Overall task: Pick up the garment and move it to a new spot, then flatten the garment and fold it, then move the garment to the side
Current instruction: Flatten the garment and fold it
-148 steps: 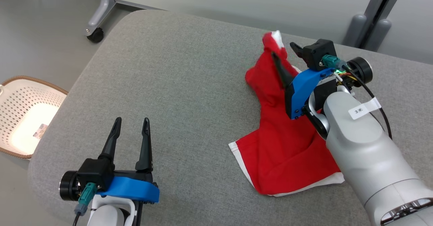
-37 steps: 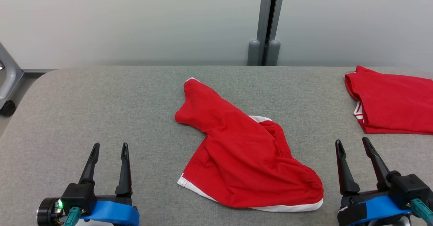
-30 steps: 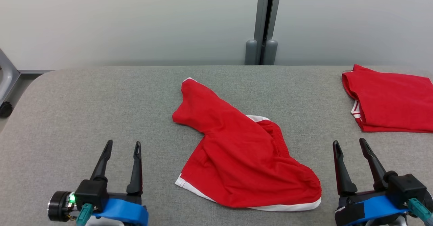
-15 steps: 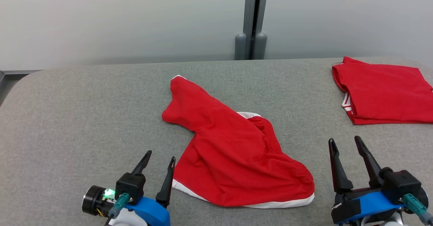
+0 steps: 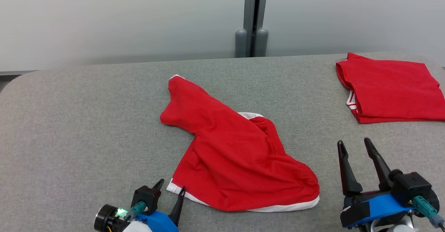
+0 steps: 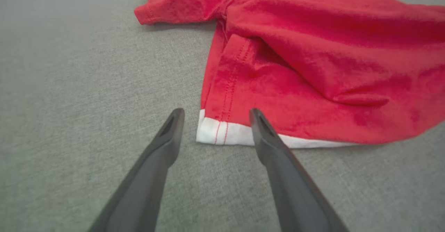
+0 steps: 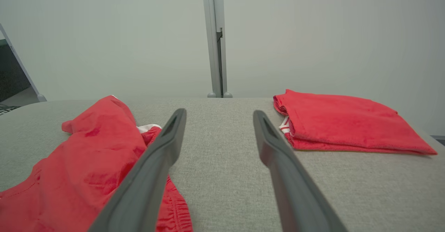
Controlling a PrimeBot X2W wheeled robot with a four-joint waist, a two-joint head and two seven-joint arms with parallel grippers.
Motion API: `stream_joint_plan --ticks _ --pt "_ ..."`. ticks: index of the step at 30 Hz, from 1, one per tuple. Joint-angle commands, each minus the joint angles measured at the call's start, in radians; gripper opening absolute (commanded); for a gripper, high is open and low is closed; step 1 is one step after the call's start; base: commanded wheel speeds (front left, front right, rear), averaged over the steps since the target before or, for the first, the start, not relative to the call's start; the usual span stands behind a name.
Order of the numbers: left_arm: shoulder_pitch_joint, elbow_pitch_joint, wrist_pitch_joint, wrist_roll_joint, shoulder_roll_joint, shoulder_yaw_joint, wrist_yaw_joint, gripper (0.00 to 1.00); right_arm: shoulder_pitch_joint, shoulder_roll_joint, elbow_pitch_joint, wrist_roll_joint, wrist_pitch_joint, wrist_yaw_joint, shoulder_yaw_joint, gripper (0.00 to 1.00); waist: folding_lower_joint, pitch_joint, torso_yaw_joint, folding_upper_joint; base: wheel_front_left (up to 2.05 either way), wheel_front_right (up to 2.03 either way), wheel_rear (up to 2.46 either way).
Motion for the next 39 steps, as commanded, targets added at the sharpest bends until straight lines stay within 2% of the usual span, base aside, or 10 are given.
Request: stream_joint_plan --ticks 1,9,10,11,12,13,14,22,37,39 --pt "-0.019 0.011 -0.003 -0.005 0.002 -0.005 -0.001 1.0 -0.007 0.0 0.002 0.001 -0.003 0.0 -0.001 1.0 0.0 0.001 0.0 -0.0001 0.0 0.0 0.0" --pt "-0.071 0.137 -0.031 -0.046 -0.021 -0.054 -0.001 1.0 -0.014 0.0 0.005 -0.005 0.005 0.0 0.007 1.0 0.0 0.011 -0.008 -0.0001 0.0 0.0 0.0" --pt "-0.076 0.15 -0.033 -0.053 -0.022 -0.058 -0.001 0.91 -0.015 0.0 0.005 -0.006 0.006 0.0 0.006 1.0 0.0 0.011 -0.008 -0.0001 0.0 0.0 0.0" --pt "-0.08 0.165 -0.038 -0.059 -0.025 -0.064 -0.001 0.56 -0.015 0.0 0.006 -0.007 0.007 0.0 0.006 1.0 0.0 0.012 -0.009 -0.0001 0.0 0.0 0.0" --pt "-0.086 0.178 -0.04 -0.063 -0.027 -0.07 -0.001 0.44 -0.016 0.0 0.006 -0.009 0.008 0.0 0.005 1.0 0.0 0.012 -0.01 -0.0001 0.0 0.0 0.0" --pt "-0.091 0.191 -0.046 -0.067 -0.028 -0.074 -0.001 0.13 -0.016 0.0 0.006 -0.01 0.008 0.0 0.004 1.0 0.0 0.012 -0.01 -0.0001 0.0 0.0 0.0" --pt "-0.094 0.201 -0.052 -0.074 -0.031 -0.077 -0.001 0.0 -0.015 0.0 0.005 -0.011 0.009 0.0 0.003 1.0 0.0 0.012 -0.009 -0.0001 0.0 0.0 0.0" --pt "-0.119 0.198 -0.11 -0.11 -0.023 -0.035 0.015 0.0 0.013 0.0 0.001 -0.01 0.011 0.0 -0.022 1.0 0.0 0.005 0.043 -0.0001 0.0 0.0 0.0" --pt "0.058 -0.005 -0.119 -0.155 0.048 0.068 0.082 0.0 0.007 0.0 0.038 -0.014 0.006 0.0 -0.06 1.0 0.0 0.012 0.158 -0.0001 0.0 0.0 0.0" --pt "0.065 -0.041 -0.119 -0.147 0.042 0.076 0.095 1.0 0.002 0.0 0.044 -0.014 0.005 0.0 -0.058 1.0 0.0 0.01 0.162 -0.0001 0.0 0.0 0.0"
